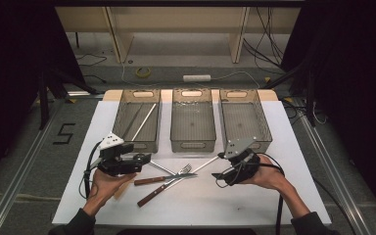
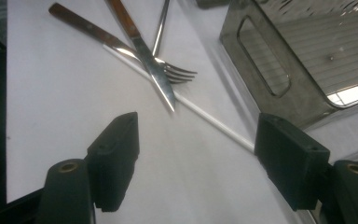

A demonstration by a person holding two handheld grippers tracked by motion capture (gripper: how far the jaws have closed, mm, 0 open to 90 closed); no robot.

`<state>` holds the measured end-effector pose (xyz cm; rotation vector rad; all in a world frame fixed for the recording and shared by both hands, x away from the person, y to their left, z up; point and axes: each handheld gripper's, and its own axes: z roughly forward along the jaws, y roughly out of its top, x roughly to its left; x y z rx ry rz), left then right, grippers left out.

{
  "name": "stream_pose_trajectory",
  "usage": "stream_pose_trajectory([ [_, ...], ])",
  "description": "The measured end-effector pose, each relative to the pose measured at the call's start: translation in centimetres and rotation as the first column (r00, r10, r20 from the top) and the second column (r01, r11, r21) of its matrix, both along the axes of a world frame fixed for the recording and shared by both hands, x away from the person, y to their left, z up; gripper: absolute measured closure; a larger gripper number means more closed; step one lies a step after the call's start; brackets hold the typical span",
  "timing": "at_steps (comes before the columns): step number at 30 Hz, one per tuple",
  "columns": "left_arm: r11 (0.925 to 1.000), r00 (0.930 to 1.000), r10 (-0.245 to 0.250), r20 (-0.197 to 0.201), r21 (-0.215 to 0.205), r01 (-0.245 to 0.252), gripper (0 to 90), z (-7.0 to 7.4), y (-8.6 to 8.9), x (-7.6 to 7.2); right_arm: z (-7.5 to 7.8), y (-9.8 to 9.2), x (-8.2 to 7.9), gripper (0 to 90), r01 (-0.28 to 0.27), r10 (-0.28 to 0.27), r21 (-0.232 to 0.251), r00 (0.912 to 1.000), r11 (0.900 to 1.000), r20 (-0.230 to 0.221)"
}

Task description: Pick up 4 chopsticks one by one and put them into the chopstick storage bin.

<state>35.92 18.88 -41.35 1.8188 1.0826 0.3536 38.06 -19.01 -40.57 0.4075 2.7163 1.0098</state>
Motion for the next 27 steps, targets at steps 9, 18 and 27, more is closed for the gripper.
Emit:
stream_pose_trajectory([
  [9, 0.9994, 0.9994, -0.032, 0.008, 0.015, 0.032, 16.8, -0.5, 0.1, -1.9, -0.5, 1.8, 2.6, 32.5, -0.059, 0.055, -0.157, 0.998, 0.986, -0.031],
  [18, 0.9988, 0.9987, -0.046, 0.024, 0.017, 0.045, 16.3, -0.5, 0.2, -3.2, -1.3, 3.4, 4.8, 35.1, -0.104, 0.093, -0.273, 0.9941, 0.956, -0.056],
  [27, 0.9983, 0.9976, -0.056, 0.041, 0.016, 0.056, 16.3, -0.3, 0.2, -4.4, -2.7, 4.4, 6.4, 40.8, -0.129, 0.103, -0.359, 0.9905, 0.924, -0.091],
])
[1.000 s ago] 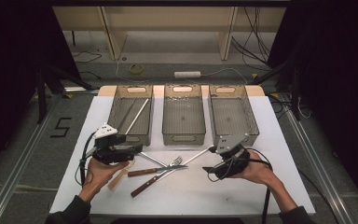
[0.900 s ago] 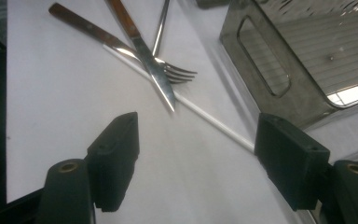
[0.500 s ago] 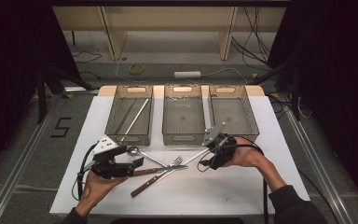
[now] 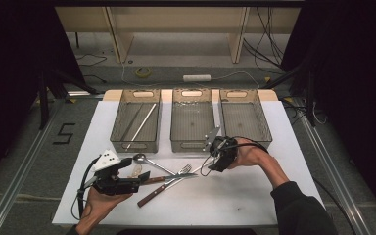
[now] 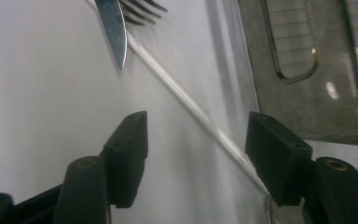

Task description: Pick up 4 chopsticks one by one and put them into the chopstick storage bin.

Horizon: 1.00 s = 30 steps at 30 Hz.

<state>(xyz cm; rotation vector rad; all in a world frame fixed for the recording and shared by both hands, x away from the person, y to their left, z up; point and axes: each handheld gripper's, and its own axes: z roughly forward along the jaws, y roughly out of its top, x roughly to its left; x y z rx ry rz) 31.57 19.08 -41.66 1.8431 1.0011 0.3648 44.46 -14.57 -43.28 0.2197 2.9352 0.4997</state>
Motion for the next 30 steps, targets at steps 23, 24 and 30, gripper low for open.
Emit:
stream_pose_trajectory([
  [23, 0.9997, 0.9996, -0.022, 0.02, 0.016, 0.021, 16.3, 0.0, -0.3, -0.6, -2.5, 2.1, 1.3, 49.0, -0.026, 0.021, -0.086, 0.9984, 0.996, -0.053],
  [24, 0.9996, 0.9996, -0.021, 0.019, 0.017, 0.021, 16.3, 0.0, -0.4, -0.6, -2.5, 2.1, 1.3, 49.9, -0.036, 0.032, -0.086, 0.9982, 0.996, -0.051],
  [30, 0.9993, 0.9995, -0.027, 0.019, 0.025, 0.026, 16.3, 0.0, -0.4, -0.6, -2.5, 2.2, 1.4, 52.4, -0.045, 0.038, -0.106, 0.9972, 0.993, -0.065],
])
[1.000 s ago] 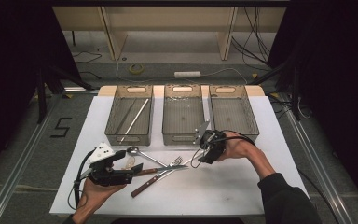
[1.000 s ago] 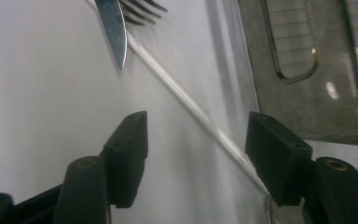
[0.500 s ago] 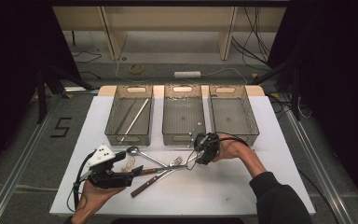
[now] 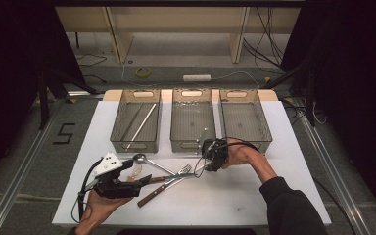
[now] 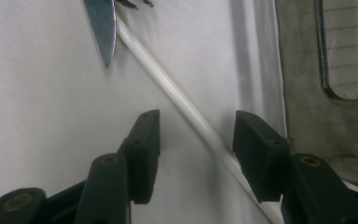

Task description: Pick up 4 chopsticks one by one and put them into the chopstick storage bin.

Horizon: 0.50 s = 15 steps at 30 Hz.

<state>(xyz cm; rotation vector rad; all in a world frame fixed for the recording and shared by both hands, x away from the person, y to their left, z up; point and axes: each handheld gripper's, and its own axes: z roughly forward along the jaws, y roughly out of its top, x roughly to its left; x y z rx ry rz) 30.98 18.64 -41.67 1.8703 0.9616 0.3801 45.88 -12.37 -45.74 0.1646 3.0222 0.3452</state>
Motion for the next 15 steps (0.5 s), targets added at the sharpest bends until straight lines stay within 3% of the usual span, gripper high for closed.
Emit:
stream_pose_trajectory([
  [15, 0.9999, 0.9999, -0.011, 0.004, 0.012, 0.011, 16.5, -0.04, -0.24, -0.08, 0.06, 0.25, -0.15, 65.6, -0.034, 0.033, -0.031, 0.9987, 0.999, -0.04],
])
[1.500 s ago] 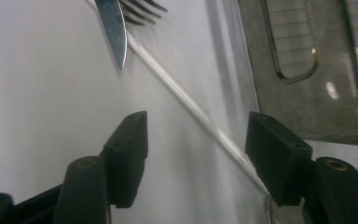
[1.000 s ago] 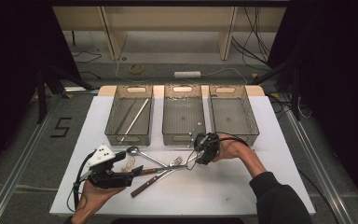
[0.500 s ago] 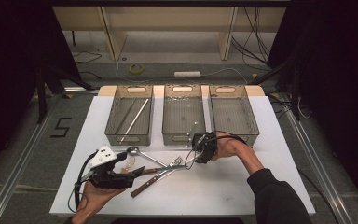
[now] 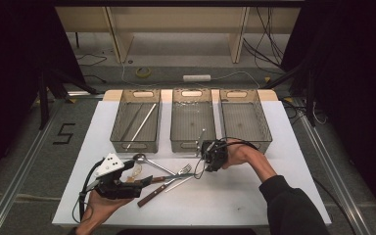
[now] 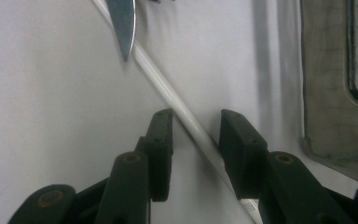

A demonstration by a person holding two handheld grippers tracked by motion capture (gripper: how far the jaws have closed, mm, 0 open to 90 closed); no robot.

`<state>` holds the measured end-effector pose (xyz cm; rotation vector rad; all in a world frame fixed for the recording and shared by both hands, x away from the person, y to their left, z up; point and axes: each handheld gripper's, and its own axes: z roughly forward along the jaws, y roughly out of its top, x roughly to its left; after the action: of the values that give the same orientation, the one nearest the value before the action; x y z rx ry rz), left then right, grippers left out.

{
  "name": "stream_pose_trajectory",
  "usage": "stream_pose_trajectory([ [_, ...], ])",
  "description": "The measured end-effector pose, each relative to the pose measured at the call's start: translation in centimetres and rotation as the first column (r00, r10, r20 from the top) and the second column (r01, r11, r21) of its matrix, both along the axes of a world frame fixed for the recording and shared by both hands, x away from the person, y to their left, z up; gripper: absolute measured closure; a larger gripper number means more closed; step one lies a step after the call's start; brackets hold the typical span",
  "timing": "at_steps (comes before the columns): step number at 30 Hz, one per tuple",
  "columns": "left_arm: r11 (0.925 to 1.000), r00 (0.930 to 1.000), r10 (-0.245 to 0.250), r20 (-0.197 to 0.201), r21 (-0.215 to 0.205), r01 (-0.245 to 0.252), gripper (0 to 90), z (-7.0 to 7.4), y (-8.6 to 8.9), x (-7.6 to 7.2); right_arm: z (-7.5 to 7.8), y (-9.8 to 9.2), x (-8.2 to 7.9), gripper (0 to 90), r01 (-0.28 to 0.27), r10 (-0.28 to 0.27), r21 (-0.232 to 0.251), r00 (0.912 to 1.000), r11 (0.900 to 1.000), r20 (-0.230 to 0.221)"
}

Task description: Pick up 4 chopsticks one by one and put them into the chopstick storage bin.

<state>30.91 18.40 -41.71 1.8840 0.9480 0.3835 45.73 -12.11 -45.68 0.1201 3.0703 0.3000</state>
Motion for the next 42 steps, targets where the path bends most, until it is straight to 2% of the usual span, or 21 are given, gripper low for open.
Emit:
stream_pose_trajectory([
  [9, 1.0, 1.0, -0.001, -0.004, 0.003, 0.001, 16.6, 0.0, -0.1, 0.0, 0.1, 0.5, -0.7, 71.4, -0.057, 0.056, -0.067, 0.9984, 0.996, -0.009],
  [13, 1.0, 1.0, 0.002, -0.003, 0.002, -0.002, 16.7, -0.1, 0.0, 0.0, 0.2, 0.5, -1.1, 75.2, -0.088, 0.088, -0.081, 0.996, 0.993, -0.015],
  [19, 1.0, 1.0, 0.001, -0.003, 0.004, -0.001, 16.7, -0.1, -0.1, 0.0, 0.2, 0.5, -1.9, 79.4, -0.157, 0.156, -0.112, 0.9876, 0.981, -0.017],
  [26, 0.9999, 1.0, -0.003, -0.003, 0.013, 0.003, 16.7, -0.1, -0.2, 0.0, 0.2, 0.3, -2.8, 82.3, -0.2, 0.199, -0.129, 0.9798, 0.971, -0.015],
  [31, 1.0, 0.9999, -0.008, -0.011, 0.005, 0.008, 16.7, -0.1, -0.2, 0.0, 0.2, 0.2, -3.1, 84.5, -0.251, 0.25, -0.144, 0.9679, 0.957, -0.028],
  [32, 1.0, 0.9999, -0.009, -0.012, 0.001, 0.009, 16.8, -0.1, -0.2, 0.0, 0.2, 0.2, -3.1, 84.7, -0.262, 0.26, -0.143, 0.9651, 0.954, -0.028],
  [33, 1.0, 0.9999, -0.007, -0.011, 0.001, 0.007, 16.7, -0.1, -0.3, -0.1, 0.2, 0.1, -3.1, 84.8, -0.255, 0.254, -0.135, 0.9669, 0.957, -0.029],
  [34, 1.0, 0.9999, -0.008, -0.012, 0.004, 0.008, 16.7, -0.1, -0.3, -0.1, 0.2, 0.0, -3.1, 84.9, -0.27, 0.269, -0.131, 0.9627, 0.954, -0.032],
  [36, 1.0, 0.9999, -0.008, -0.015, 0.005, 0.009, 16.7, -0.2, -0.3, 0.0, 0.2, -0.2, -3.3, 85.1, -0.267, 0.264, -0.123, 0.9636, 0.956, -0.044],
  [37, 0.9999, 0.9998, -0.012, -0.016, 0.012, 0.012, 16.7, -0.2, -0.3, 0.0, 0.2, -0.3, -3.3, 85.1, -0.281, 0.278, -0.126, 0.9596, 0.951, -0.046],
  [39, 0.9998, 0.9997, -0.014, -0.018, 0.011, 0.014, 16.7, -0.2, -0.4, 0.0, 0.3, -0.5, -3.5, 85.2, -0.272, 0.267, -0.124, 0.9621, 0.954, -0.056],
  [42, 0.9994, 0.9992, -0.027, -0.028, 0.019, 0.028, 16.8, -0.3, -0.6, 0.1, 0.8, -0.9, -3.6, 85.4, -0.276, 0.272, -0.103, 0.961, 0.956, -0.053],
])
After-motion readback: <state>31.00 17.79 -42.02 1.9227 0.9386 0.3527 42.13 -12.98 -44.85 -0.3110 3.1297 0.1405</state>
